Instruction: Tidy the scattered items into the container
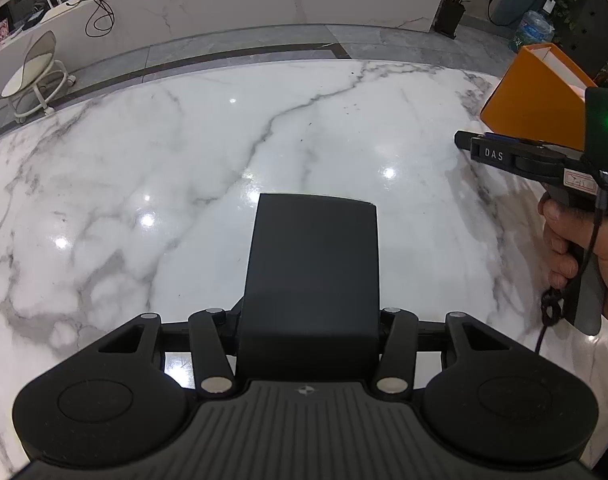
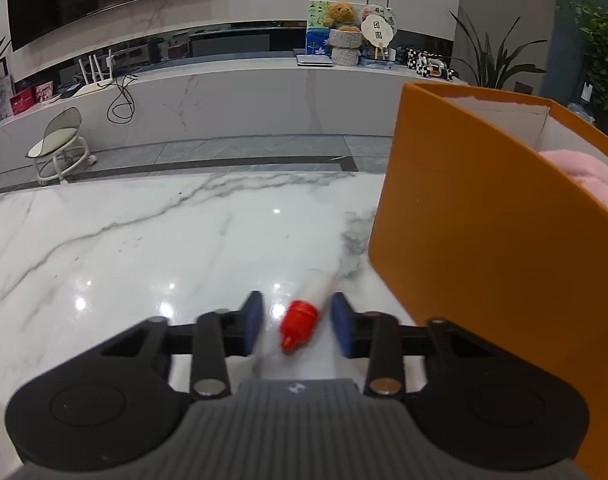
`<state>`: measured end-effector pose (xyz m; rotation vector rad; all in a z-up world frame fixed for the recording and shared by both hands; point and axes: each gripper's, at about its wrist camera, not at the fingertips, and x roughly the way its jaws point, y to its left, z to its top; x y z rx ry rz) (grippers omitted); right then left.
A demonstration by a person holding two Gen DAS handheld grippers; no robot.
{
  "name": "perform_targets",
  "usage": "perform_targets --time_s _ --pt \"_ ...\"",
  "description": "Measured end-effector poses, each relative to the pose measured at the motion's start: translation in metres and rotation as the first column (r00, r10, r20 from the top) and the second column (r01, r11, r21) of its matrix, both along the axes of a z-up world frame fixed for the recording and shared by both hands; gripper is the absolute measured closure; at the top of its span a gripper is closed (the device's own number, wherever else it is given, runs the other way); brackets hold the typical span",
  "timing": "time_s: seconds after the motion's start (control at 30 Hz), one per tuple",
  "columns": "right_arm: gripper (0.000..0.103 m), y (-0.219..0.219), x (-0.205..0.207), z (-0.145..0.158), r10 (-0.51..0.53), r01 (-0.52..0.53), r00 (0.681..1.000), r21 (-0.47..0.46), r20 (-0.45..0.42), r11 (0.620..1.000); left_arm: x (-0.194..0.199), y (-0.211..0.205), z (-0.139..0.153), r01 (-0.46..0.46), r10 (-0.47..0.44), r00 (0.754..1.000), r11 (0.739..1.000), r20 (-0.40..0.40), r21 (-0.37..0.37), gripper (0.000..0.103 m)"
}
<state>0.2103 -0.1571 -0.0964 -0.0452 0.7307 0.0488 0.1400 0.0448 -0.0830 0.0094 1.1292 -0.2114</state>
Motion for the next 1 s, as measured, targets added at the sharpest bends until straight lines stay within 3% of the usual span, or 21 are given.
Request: perform_targets --time_s 0.23,0.3,0.33,0.37,0.5,1.0 --pt "0.083 0.002 -0.001 0.005 0.039 -0.040 0.998 -0.027 -0.049 0.999 -0.002 0.006 -0.002 0.007 -0.007 1.000 1.000 -0.011 -0.004 0.043" --pt "0.083 0.004 -0.004 0.007 0.048 -0.050 0.996 -0.027 -0.070 0.998 -0.004 0.005 -0.004 0.019 -0.019 1.000 1.000 -0.024 0.007 0.024" --pt "0.083 0.006 -0.006 0.008 0.055 -0.058 0.995 -0.029 -0.078 0.998 -0.005 0.004 -0.005 0.027 -0.027 0.999 1.000 -0.030 0.014 0.022" --pt "0.083 0.007 -0.009 0.010 0.063 -0.065 0.995 -0.031 -0.080 0.997 -0.007 0.003 -0.006 0.035 -0.034 0.999 0.999 -0.036 0.021 0.022" --pt "0.084 0.010 -0.022 0.027 0.091 -0.093 0.994 -0.027 -0.063 0.995 -0.010 0.007 0.000 0.008 -0.007 1.000 1.000 -0.015 0.022 0.052" --pt "0.083 -0.019 -0.062 0.125 0.079 -0.090 0.993 0.121 0.086 0.989 -0.019 -0.025 0.051 -0.024 0.009 0.990 0.994 0.141 0.105 0.053"
